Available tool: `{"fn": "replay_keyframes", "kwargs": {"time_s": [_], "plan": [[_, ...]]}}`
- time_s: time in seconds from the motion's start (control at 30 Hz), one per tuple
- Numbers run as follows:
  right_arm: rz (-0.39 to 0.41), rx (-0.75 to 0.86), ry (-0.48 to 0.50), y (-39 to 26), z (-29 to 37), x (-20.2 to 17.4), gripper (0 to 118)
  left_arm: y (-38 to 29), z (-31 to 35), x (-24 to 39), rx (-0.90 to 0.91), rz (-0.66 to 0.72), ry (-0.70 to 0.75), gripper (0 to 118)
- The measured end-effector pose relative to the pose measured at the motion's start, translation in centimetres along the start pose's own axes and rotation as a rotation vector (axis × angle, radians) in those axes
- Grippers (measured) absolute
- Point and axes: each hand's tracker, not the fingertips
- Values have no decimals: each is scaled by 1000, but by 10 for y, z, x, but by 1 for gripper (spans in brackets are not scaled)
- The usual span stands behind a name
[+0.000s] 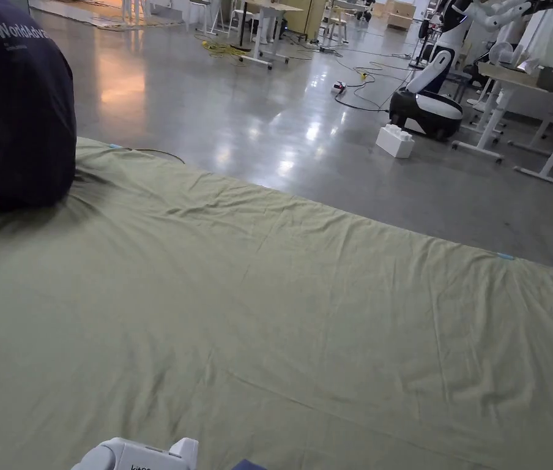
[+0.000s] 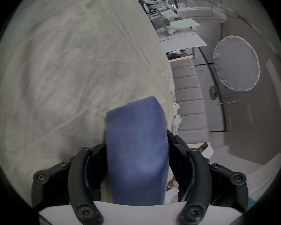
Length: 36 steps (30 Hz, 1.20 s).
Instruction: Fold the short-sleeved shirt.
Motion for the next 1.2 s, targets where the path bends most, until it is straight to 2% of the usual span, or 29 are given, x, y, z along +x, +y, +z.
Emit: {"fn": "replay_keyframes", "kwargs": {"time_s": [0.07,0.13,0.17,0.27,0.33,0.43,0.53,0.67,0.87,1.2], "plan": [[1,0,0,0,-1,0,1,-1,-8,-2,-2,1,-3,70],[5,0,-2,-1,0,0,1,-1,-13,0,-5,-15,-11,47],[5,-1,-2,-1,0,0,1,1,-14,-2,3,-23,1,41],[-10,-3,12,0,0,4,1,4,-9,-13,-5,39,-15,30],[0,0,15,1,1,3,1,3,-5,-14,-11,28,-28,26],[18,6,7,0,1,1,1,3,-3,-14,-18,40,-79,25],[76,13,-26,-1,1,-6,1,2,-1,-8,-16,36,-88,25],[97,33,-34,5,9,-7,1,3,6,6,-14,25,-82,25],[50,138,-64,47,32,19,1,18,62,16,22,15,-78,25],[-22,352,-155,145,74,86,1,57,220,-1,129,6,123,25]]}}
